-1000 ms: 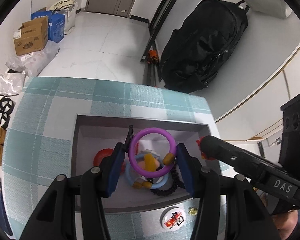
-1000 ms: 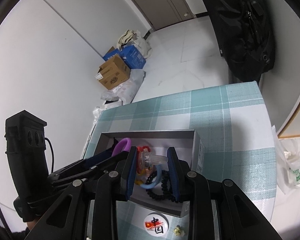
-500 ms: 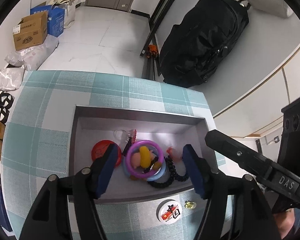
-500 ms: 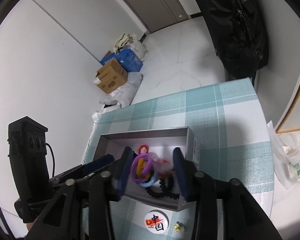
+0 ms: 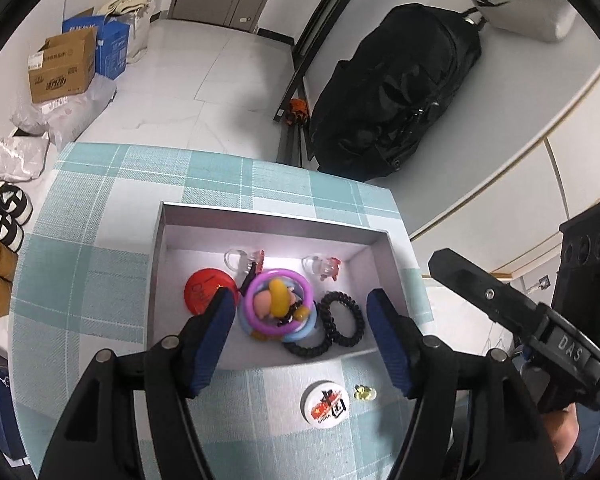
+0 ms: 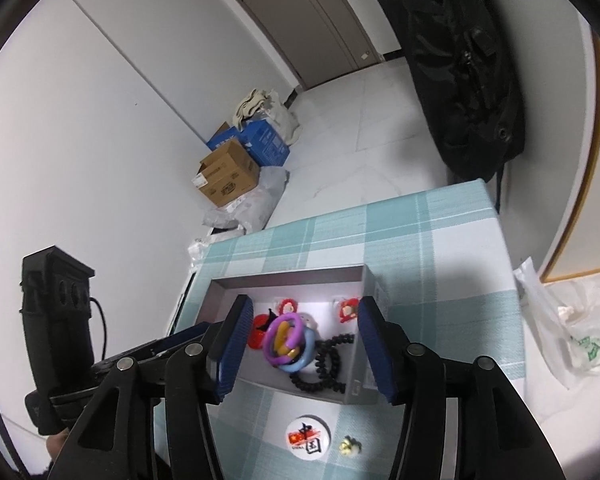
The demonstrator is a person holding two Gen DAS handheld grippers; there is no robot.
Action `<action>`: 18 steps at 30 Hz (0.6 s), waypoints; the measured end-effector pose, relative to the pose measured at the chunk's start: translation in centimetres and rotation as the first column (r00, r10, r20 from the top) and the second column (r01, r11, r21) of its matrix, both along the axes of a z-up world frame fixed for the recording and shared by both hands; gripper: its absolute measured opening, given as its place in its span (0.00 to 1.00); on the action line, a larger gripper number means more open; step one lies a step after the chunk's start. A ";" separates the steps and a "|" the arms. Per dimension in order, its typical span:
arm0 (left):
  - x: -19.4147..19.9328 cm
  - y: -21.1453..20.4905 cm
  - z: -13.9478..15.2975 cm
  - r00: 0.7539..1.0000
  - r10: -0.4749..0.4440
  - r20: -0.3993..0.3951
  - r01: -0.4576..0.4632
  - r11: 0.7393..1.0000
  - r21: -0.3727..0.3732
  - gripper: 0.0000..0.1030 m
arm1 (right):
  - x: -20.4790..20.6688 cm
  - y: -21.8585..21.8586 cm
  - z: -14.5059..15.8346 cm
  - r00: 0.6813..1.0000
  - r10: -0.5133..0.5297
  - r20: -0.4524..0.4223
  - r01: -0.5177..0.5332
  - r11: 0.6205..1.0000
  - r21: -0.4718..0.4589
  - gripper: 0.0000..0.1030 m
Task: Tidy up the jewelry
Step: 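Lift both open tools out of the silver box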
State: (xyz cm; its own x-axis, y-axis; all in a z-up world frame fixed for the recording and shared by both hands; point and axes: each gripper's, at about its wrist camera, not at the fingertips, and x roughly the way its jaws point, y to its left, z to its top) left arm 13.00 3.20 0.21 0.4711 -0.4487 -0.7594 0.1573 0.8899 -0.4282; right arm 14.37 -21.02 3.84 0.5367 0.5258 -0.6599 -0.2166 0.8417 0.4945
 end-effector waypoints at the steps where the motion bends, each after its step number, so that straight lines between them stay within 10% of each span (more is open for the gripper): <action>1: -0.2 0.0 0.1 1.000 -0.002 0.002 0.002 1.000 -0.001 0.62 | -0.2 -0.2 0.1 1.000 -0.004 0.004 0.004 1.000 -0.005 0.55; 18: -4.9 -1.5 0.5 0.992 -0.078 0.096 0.072 0.996 0.058 0.62 | -4.2 -0.8 0.6 0.997 0.023 0.071 -0.016 0.996 -0.089 0.77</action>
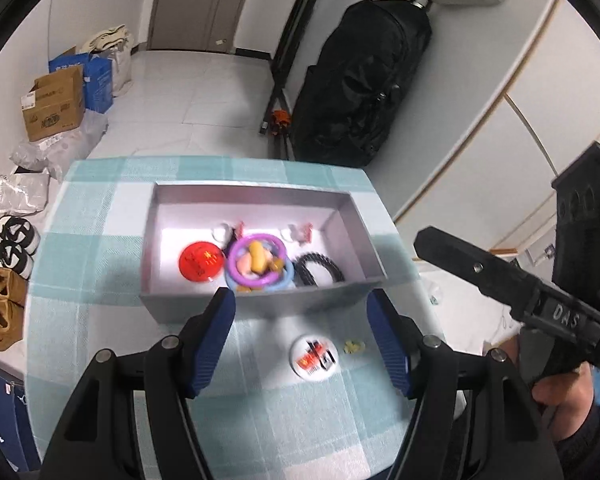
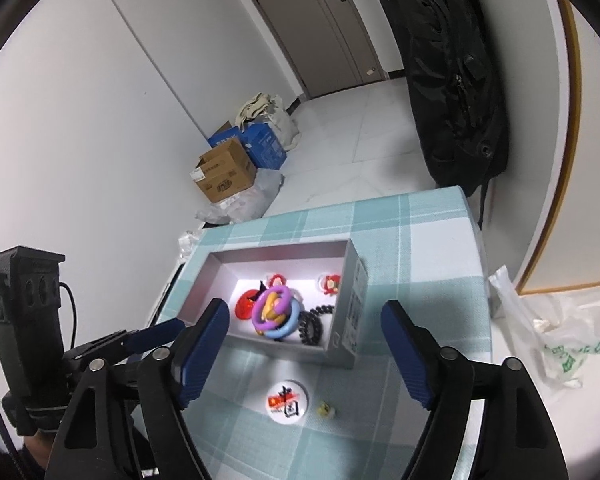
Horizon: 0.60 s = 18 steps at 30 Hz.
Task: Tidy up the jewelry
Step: 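Lift both open tools out of the silver box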
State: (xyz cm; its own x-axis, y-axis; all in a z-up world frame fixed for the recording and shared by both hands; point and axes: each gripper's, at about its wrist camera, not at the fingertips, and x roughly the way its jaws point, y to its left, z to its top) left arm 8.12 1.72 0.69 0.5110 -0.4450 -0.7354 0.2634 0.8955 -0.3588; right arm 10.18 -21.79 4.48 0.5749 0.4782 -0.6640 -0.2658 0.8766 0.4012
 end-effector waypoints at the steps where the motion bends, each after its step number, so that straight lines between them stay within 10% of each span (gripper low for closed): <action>1: -0.2 0.0 -0.2 1.000 -0.005 -0.006 0.005 1.000 -0.003 0.62 | -0.2 -0.1 -0.1 1.000 -0.001 -0.001 0.001 1.000 -0.002 0.78; 18: -1.4 -2.2 -4.5 0.997 -0.017 -0.073 0.027 0.991 0.135 0.62 | -3.2 -1.6 -1.5 0.999 0.010 -0.040 -0.013 0.997 -0.082 0.85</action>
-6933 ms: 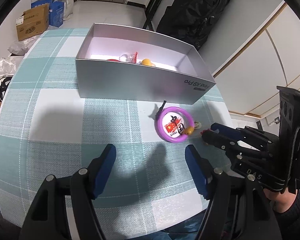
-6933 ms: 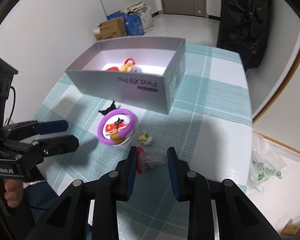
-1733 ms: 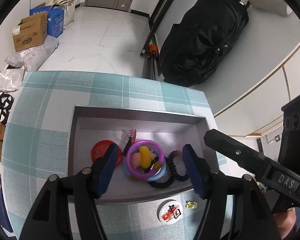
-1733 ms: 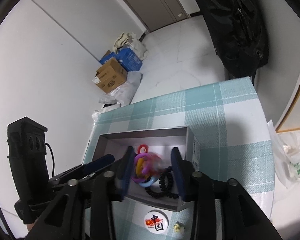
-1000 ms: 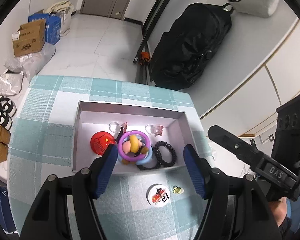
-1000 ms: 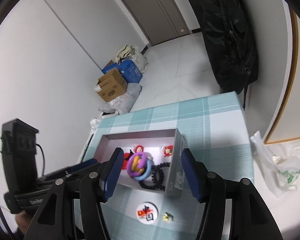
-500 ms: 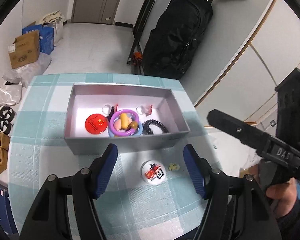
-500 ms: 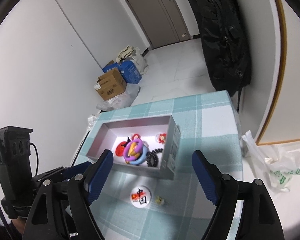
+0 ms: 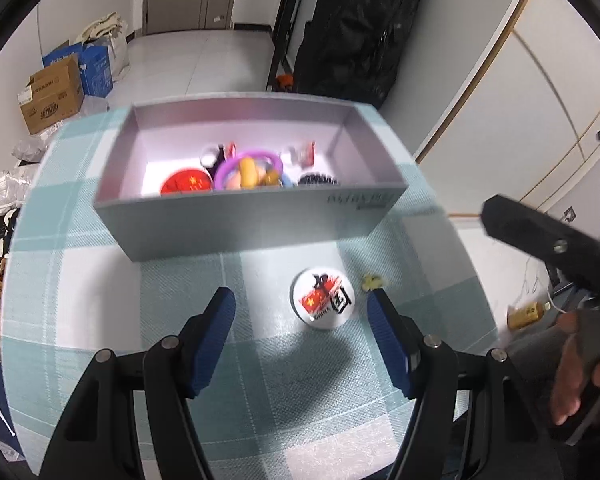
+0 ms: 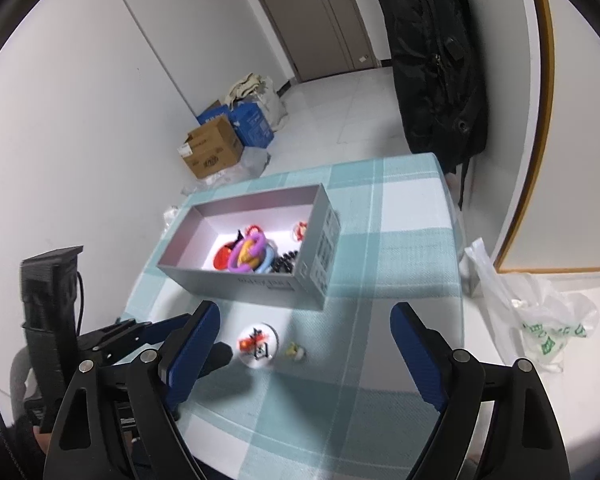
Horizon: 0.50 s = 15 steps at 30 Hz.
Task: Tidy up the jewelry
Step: 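Lift both open tools out of the silver box, then grasp the white China badge with the left tool while the right tool grasps the small yellow toy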
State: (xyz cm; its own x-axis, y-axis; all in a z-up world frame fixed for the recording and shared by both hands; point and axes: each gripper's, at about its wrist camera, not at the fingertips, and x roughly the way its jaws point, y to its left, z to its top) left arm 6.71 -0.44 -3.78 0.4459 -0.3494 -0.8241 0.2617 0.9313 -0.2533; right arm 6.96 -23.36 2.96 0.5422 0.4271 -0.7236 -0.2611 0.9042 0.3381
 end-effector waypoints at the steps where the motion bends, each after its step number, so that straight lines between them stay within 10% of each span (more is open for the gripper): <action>1: 0.0 -0.1 -0.1 1.000 0.001 -0.002 -0.001 1.000 0.005 0.62 | -0.1 -0.1 0.0 1.000 -0.001 0.000 0.001 1.000 0.001 0.85; 15: -0.4 -1.9 -1.1 0.997 -0.078 -0.003 0.077 0.985 0.157 0.62 | -0.5 -1.1 -0.4 0.999 -0.041 -0.023 0.040 0.999 -0.021 0.87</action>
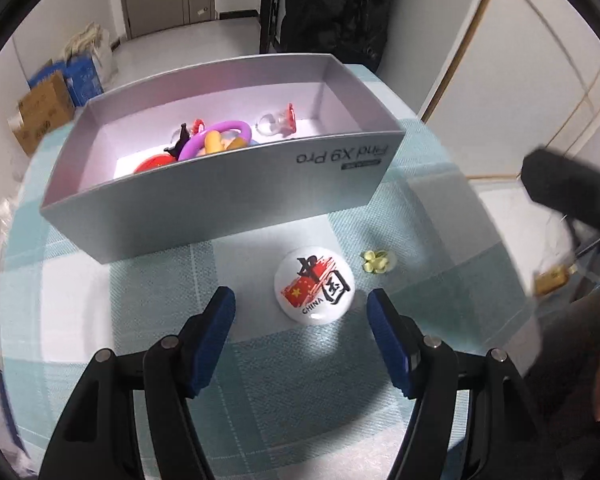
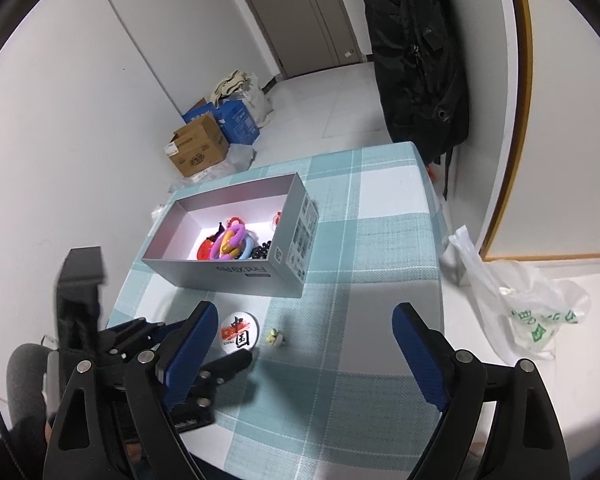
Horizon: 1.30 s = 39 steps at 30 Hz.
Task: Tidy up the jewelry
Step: 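Grasp the white China badge with the left tool while the right tool grasps the small yellow toy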
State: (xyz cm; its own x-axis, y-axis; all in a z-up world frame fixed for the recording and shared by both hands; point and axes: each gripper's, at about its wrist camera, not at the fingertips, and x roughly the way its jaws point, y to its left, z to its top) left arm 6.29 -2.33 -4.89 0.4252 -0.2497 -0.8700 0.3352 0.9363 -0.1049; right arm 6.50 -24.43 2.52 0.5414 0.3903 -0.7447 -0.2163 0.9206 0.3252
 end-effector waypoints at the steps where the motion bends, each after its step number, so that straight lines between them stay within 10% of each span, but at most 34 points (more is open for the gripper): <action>1: -0.1 -0.2 0.0 1.000 -0.009 0.003 0.009 1.000 0.007 0.62 | 0.0 0.0 -0.1 1.000 -0.002 -0.002 0.002 1.000 -0.003 0.87; 14: -0.4 -0.7 0.3 0.999 -0.041 0.007 0.041 0.999 0.031 0.59 | 0.4 -1.1 -0.9 0.998 -0.051 -0.048 0.051 0.999 -0.004 0.88; 18: 0.4 -0.4 0.2 0.999 -0.035 0.016 0.035 0.999 0.035 0.36 | 0.6 -0.7 -1.4 0.996 -0.048 -0.070 0.046 0.999 -0.022 0.88; 39: 1.3 3.2 1.1 0.999 0.013 -0.036 -0.019 0.982 -0.190 0.36 | 0.8 2.3 -3.6 0.996 0.016 -0.091 -0.032 0.984 -0.176 0.86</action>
State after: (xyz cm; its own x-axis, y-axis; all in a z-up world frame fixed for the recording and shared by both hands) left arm 7.56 0.85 -3.83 0.4012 -0.4057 -0.8212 0.3133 0.9033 -0.2932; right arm 7.28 -22.11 -1.08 0.4625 0.2595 -0.8478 -0.2164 0.9603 0.1759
